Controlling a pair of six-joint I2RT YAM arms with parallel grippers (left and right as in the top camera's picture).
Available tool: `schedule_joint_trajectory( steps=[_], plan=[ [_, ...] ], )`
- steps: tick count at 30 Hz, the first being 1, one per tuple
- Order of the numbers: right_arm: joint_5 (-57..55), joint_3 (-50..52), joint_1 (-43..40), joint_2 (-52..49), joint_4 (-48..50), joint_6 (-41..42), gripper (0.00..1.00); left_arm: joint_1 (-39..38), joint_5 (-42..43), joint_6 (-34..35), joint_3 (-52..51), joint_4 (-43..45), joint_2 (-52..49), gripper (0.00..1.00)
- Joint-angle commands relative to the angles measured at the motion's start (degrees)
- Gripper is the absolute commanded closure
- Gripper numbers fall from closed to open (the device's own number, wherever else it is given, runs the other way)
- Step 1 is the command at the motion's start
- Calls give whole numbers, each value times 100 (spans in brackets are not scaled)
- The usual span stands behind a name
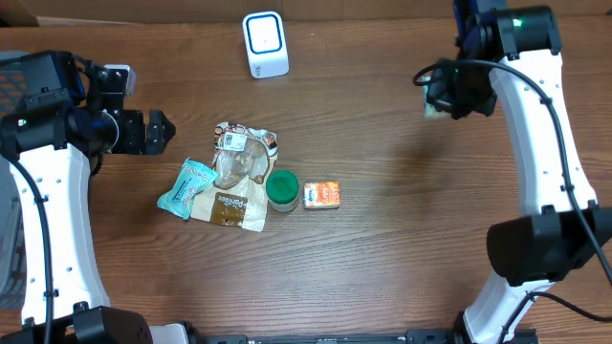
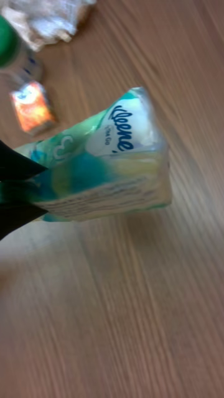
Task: Scan the item barcode
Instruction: 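Set the Kleenex pack down on the table's right side and release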
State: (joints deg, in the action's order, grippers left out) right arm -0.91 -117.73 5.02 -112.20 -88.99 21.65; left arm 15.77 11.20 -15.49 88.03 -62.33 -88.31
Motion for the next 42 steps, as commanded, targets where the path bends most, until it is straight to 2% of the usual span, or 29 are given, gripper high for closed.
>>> schedule_joint_trajectory(
  steps=[1, 8, 13, 32, 33, 34, 37, 39, 42],
  plan=[
    [127, 990, -208, -11, 542, 85, 96, -4, 66, -81, 144, 0, 33, 1],
    [728, 2608, -647, -11, 1902, -120, 96, -4, 66, -81, 144, 0, 33, 0],
    [1217, 3200, -977, -11, 2457, -505, 96, -4, 66, -81, 144, 0, 33, 1],
    [1084, 3379, -1025, -15, 2566, -520, 95, -4, 66, -81, 144, 0, 33, 0],
    [1084, 3379, -1025, -15, 2564, -520, 94, -4, 66, -81, 144, 0, 33, 1],
    [1082, 3379, -1025, -15, 2555, -520, 88, -4, 66, -81, 144, 0, 33, 0],
    [981, 3377, -1025, -15, 2500, -520, 55, -4, 66, -81, 144, 0, 33, 0],
    [817, 3333, -1029, -13, 2396, -522, 52, -4, 66, -81, 144, 0, 33, 0],
    [782, 3008, -1036, -11, 2048, -538, 53, -7, 66, -81, 144, 0, 33, 1]
  ],
)
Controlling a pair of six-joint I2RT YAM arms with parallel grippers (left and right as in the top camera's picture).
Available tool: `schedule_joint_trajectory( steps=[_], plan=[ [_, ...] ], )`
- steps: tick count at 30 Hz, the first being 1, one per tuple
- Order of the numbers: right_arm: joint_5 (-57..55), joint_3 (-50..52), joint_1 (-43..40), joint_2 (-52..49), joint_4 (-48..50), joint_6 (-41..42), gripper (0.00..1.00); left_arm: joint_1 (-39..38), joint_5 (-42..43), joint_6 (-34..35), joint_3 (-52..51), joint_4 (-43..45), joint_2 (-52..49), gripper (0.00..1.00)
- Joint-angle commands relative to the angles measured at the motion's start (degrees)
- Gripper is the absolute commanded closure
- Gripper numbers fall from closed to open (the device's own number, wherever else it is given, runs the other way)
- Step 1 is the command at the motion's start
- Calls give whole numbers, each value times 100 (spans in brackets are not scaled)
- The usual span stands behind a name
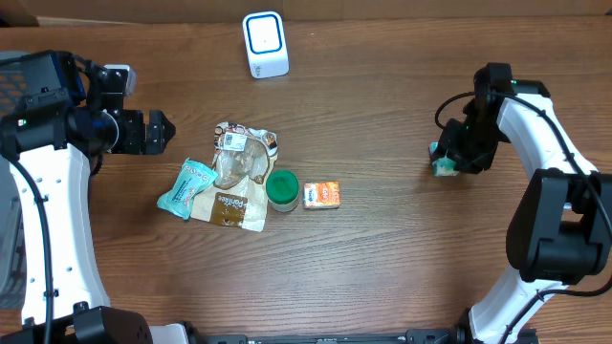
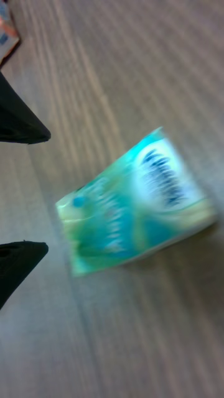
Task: Scan the item barcode
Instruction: 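Set the Kleenex pack down on the table's right side and release, then reach the right gripper to the orange pack and grasp it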
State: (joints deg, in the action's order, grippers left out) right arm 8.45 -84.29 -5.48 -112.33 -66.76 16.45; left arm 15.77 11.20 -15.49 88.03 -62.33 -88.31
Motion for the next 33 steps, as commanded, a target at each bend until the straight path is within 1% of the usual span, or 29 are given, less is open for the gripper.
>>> schedule_joint_trajectory(
  steps=[1, 5, 7, 10, 12, 14, 21, 22, 23, 24, 30, 33],
  plan=[
    [-151, -518, 13, 4, -328, -24, 54, -7, 66, -81, 144, 0, 33, 0],
    [-13, -1285, 66, 7, -933, -83, 55, -4, 66, -81, 144, 0, 33, 0],
    [293, -1558, 186, 11, -1126, -282, 54, -4, 66, -81, 144, 0, 33, 1],
    [848, -1650, 479, 9, -1185, -459, 55, -4, 66, -81, 144, 0, 33, 0],
    [992, -1604, 708, 9, -1169, -452, 55, -4, 66, -81, 144, 0, 33, 1],
    [990, -1513, 1045, 9, -1130, -358, 62, -4, 66, -81, 144, 0, 33, 1],
    [1095, -964, 2218, 4, -581, 87, 63, -4, 66, -81, 144, 0, 33, 1],
    [1097, -872, 2385, 4, -452, 243, 66, -4, 66, -81, 144, 0, 33, 0],
    [1102, -682, 2671, 4, -166, 555, 71, -4, 66, -81, 144, 0, 33, 0],
    [1106, -584, 2813, 4, -7, 717, 75, -4, 66, -81, 144, 0, 33, 1],
    [1121, -149, 3515, 2, 769, 1399, 83, -7, 66, -81, 144, 0, 33, 0],
    [1117, -68, 3731, 2, 973, 1606, 85, -4, 66, -81, 144, 0, 33, 1]
  ],
)
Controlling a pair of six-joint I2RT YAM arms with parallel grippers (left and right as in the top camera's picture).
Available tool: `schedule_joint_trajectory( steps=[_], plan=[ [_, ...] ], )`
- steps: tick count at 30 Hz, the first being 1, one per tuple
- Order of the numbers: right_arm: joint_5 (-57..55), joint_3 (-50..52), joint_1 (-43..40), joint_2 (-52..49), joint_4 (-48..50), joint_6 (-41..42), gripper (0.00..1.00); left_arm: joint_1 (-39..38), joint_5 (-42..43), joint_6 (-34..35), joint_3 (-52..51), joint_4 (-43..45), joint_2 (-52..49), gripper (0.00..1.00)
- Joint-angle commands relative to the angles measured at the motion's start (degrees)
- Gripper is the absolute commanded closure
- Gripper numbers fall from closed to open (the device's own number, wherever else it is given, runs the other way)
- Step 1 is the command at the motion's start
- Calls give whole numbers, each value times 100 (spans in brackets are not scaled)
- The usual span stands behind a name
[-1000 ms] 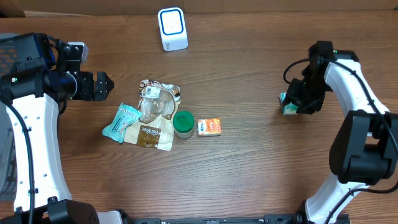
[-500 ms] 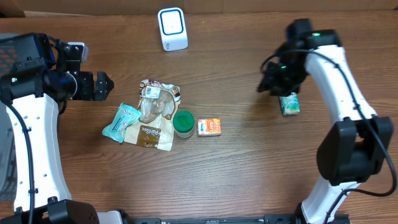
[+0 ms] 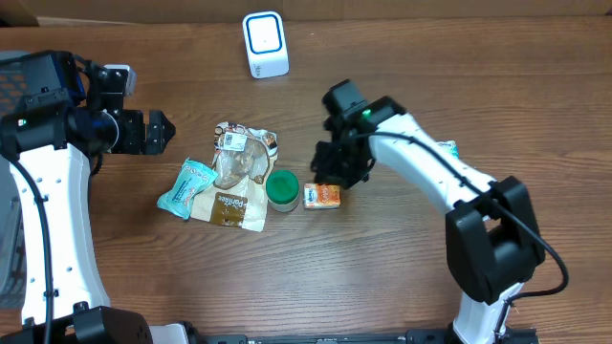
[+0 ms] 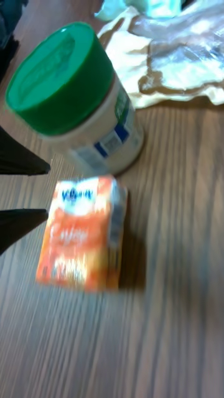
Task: Scan the item barcode
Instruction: 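Reach the right gripper to the orange pack and grasp it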
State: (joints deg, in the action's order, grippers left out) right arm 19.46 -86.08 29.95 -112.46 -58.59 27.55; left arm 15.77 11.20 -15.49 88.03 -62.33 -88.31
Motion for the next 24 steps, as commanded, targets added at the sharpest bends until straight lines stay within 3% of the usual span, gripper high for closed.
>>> schedule_joint_trajectory(
  steps=[1, 9, 24],
  plan=[
    [15, 136, 245, 15, 210, 586, 85, -4, 66, -81, 144, 0, 33, 0],
    [13, 605, 573, -22, 1095, 1196, 86, -4, 66, -81, 144, 0, 33, 1],
    [-9, 636, 557, -455, 1102, 1095, 86, -4, 66, -81, 144, 0, 33, 0]
  ],
)
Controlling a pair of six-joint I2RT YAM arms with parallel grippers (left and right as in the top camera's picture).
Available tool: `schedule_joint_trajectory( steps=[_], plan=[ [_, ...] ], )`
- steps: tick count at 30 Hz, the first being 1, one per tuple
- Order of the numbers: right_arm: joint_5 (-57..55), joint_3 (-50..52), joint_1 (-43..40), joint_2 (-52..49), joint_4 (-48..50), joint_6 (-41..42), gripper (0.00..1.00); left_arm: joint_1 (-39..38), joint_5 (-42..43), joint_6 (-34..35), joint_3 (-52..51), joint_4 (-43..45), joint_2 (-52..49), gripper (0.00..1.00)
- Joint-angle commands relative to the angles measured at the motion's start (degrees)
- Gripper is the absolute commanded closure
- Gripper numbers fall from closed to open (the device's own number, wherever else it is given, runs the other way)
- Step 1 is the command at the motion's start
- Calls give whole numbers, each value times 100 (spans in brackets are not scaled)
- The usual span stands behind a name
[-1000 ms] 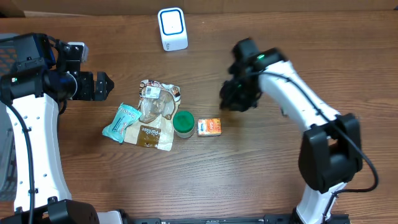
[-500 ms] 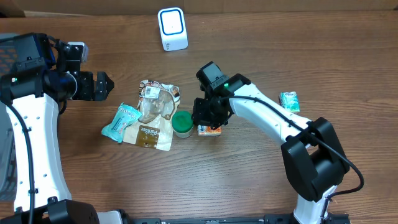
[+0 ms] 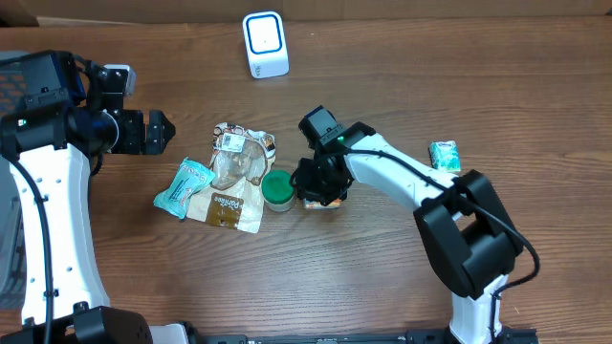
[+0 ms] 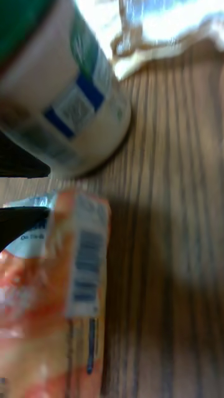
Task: Scan the item barcode
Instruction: 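Reach the right gripper to the orange pack and grasp it, then lift the orange pack and move it rightward with the right gripper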
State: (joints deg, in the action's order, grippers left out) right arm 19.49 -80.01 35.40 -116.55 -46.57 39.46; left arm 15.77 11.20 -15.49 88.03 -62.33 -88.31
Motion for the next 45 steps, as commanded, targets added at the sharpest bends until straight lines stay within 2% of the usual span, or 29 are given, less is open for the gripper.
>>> schedule_joint_trajectory(
  steps=[1, 7, 9, 11, 14, 20, 23, 28, 45],
  plan=[
    [-9, 28, -24, -46, -203, -212, 86, -7, 66, -81, 144, 0, 33, 1],
    [-151, 0, -492, -46, -1185, -1482, 86, -4, 66, -81, 144, 0, 33, 0],
    [-409, 0, -813, -46, -1493, -2162, 86, -4, 66, -81, 144, 0, 33, 0],
    [-669, -37, -1128, -46, -1766, -2894, 82, -4, 66, -81, 144, 0, 33, 0],
    [-848, -203, -1377, -39, -2094, -3235, 78, -7, 66, -81, 144, 0, 33, 0],
    [-837, -695, -1690, 186, -2601, -3025, 78, -4, 66, -81, 144, 0, 33, 1],
    [-1091, -828, -1845, 376, -2879, -2441, 78, -4, 66, -81, 144, 0, 33, 0],
    [-2153, -774, -2118, 457, -3397, -1314, 78, -4, 66, -81, 144, 0, 33, 0],
    [-2472, 651, -2166, 446, -2494, -1067, 77, -4, 66, -81, 144, 0, 33, 1]
  ],
)
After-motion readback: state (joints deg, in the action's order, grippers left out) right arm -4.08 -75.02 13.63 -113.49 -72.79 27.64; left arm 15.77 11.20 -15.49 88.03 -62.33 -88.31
